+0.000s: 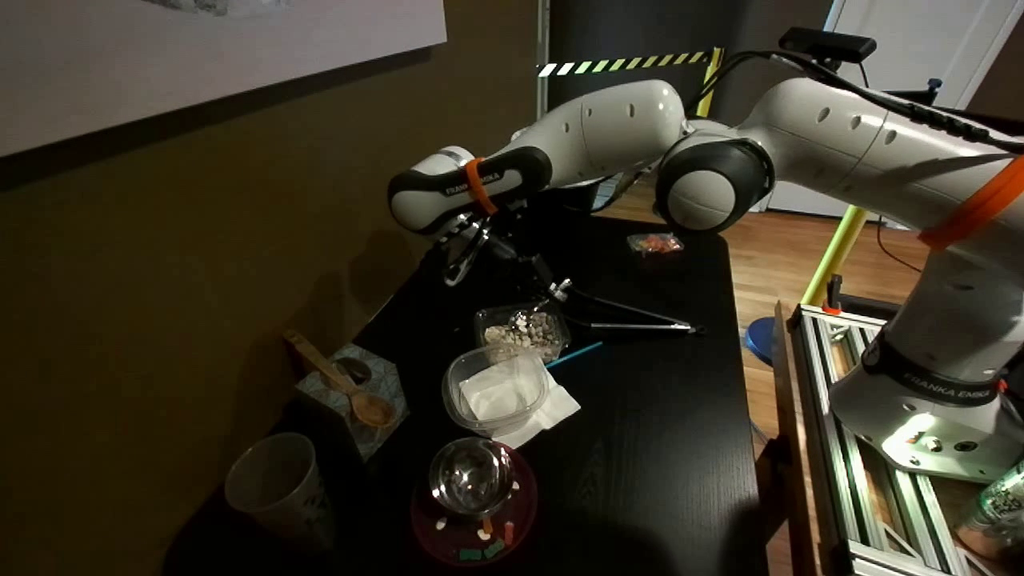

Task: Use the spoon to transfer some contents from the right bowl to the silver bowl

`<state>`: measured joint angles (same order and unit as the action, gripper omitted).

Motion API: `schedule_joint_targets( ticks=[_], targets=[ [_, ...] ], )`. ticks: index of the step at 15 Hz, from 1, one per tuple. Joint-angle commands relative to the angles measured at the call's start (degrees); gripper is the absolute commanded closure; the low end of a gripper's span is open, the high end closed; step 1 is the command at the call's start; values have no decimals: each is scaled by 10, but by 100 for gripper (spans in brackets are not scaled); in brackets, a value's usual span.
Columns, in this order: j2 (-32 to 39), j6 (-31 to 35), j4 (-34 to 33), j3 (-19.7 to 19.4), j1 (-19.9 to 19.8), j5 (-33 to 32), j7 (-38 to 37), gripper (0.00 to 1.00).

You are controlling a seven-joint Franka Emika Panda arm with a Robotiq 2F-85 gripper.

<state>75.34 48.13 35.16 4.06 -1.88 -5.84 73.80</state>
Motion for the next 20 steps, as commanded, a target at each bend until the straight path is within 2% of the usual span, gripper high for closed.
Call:
schedule_joint_targets(
  ticks=[1,3,4,7,10,15,20],
  targets=[
    [10,21,-8,1,30,-4,-15,99],
    [8,46,0,-10,47,-22,-18,99],
    [3,26,-1,-1,36,-7,-12,96],
    [6,37,0,-5,47,-16,-15,99],
    [12,32,2,-2,37,-6,-17,99],
    [23,31,18,17,21,45,-37,99],
    [31,90,44,51,28,140,-102,99]
  ],
)
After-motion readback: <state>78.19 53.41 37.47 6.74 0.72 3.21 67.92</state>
